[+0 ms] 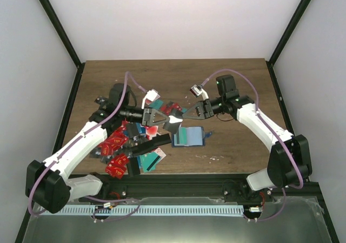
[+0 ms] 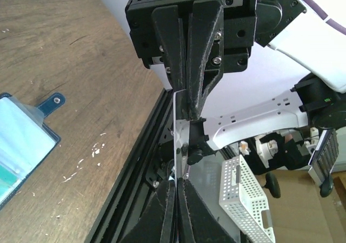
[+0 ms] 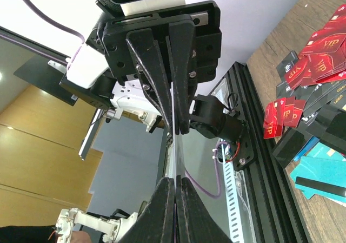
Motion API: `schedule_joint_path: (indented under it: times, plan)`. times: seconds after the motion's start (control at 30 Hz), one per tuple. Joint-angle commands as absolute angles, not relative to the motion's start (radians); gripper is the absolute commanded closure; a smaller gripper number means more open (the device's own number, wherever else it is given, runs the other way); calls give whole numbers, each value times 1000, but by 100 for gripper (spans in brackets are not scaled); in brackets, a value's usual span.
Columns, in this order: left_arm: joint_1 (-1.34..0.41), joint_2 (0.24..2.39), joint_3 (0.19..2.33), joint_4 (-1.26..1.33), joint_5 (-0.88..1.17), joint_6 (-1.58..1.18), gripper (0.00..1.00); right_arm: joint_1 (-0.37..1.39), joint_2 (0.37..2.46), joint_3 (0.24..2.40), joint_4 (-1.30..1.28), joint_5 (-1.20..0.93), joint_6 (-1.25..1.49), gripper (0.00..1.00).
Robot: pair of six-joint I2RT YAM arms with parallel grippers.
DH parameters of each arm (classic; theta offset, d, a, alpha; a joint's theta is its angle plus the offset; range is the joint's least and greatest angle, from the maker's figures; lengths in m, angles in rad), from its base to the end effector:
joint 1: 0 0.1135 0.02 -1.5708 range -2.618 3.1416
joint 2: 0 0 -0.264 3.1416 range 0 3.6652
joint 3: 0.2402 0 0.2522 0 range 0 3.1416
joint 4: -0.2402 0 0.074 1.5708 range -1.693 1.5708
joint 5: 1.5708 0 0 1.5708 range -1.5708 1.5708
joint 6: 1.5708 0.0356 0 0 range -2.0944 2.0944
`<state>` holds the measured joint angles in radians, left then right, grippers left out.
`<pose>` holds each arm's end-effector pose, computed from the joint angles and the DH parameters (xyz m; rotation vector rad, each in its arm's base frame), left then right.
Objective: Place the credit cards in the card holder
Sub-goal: Insert the credit card into the card holder.
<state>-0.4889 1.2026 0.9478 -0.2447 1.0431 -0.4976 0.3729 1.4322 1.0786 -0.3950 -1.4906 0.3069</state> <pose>0.2132 -0.1483 0.3121 0.7068 2.1021 -1.6522 0.2575 0.1388 0.2941 -0.8821 1.9994 2.0586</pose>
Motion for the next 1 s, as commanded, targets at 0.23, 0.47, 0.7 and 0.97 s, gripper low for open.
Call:
schedule_joint_path:
  times: [0.23, 0.47, 0.7, 0.97]
  plan:
    - [-500, 1271, 934, -280, 966, -501, 96, 282, 1411, 1017, -464, -1114, 349, 49]
    - [-538, 1426, 916, -258, 902, -532, 96, 224, 1294, 846, -421, -800, 459, 51]
    - [-592, 1614, 986, -255, 809, -543, 96, 225, 1265, 704, -378, -722, 516, 54]
    - [-607, 1742, 1055, -231, 768, -514, 96, 225, 1286, 609, -307, -712, 545, 64]
